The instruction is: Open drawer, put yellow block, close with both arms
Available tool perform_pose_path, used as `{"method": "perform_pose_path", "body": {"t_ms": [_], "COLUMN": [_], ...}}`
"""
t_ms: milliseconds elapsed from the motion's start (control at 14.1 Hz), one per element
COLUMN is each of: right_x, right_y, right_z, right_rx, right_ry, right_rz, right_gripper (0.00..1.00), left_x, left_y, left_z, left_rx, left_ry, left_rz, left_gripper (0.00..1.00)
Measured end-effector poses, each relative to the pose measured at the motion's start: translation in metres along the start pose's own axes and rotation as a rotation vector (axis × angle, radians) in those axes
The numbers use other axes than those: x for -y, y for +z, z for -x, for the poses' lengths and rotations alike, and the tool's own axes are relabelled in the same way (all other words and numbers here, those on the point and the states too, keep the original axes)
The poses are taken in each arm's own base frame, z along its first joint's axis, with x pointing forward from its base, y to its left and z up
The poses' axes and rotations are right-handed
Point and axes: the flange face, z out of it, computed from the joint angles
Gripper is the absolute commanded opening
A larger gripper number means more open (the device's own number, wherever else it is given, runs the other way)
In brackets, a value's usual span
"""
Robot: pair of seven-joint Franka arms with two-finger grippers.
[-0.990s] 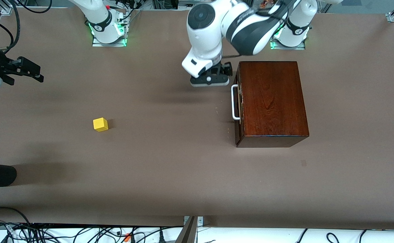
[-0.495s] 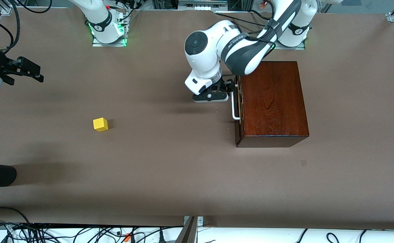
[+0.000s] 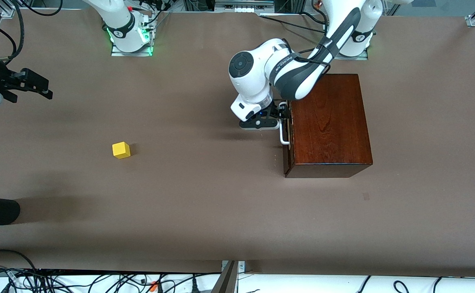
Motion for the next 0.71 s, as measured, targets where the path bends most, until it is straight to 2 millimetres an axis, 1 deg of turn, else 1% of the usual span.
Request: {"method": "perform_pose_path", "body": {"t_ms": [495, 707], "right_x": [0.000, 0.000], "right_y": [0.000, 0.000], "right_z": [0.000, 0.000], "right_rx": [0.000, 0.000], "right_ry": [0.000, 0.000], "right_rz": [0.000, 0.000], "right_gripper": [1.00, 1.00], "left_x": [-0.006, -0.007], "left_y": [0.023, 0.028], "left_z": [-0.007, -0.008], "left_rx": [-0.023, -0.021], "left_ry": [0.015, 0.012], "left_rz": [0.000, -0.002], "left_gripper": [1.00, 1.00]}}
